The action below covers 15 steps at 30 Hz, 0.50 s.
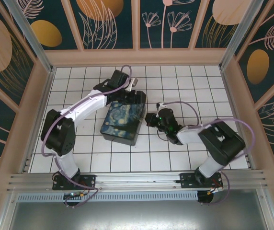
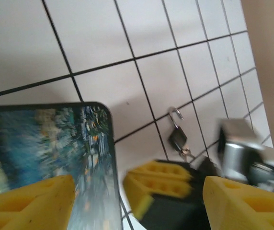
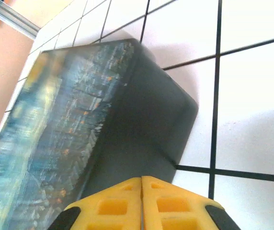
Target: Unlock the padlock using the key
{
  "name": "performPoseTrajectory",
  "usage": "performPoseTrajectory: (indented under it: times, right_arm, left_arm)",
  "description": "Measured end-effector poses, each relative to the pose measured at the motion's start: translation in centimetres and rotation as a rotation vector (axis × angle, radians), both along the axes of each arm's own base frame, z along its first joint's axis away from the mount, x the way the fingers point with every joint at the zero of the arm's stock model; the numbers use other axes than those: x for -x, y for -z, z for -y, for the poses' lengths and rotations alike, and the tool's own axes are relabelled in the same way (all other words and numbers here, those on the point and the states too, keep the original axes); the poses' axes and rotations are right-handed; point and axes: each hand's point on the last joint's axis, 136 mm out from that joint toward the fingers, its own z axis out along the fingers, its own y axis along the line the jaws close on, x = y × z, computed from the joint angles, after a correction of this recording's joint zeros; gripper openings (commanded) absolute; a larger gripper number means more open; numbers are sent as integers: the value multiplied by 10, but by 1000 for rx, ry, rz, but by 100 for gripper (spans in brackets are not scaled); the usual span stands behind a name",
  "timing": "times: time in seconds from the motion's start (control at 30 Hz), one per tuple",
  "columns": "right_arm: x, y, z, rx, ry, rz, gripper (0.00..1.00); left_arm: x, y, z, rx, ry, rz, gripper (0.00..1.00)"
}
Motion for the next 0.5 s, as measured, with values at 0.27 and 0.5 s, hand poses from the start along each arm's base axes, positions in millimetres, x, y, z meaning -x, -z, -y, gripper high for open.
performPoseTrajectory:
  times: [0.27,0.5]
  right_arm:
    - [-3,-33,45,145,-11,15,98]
    - [-58,-68,154,274,238,157,99]
  left_arm:
    - [-48,-9,-34,-53,-150,154,99]
    - [-78,-5,-208,-289,-576,442,99]
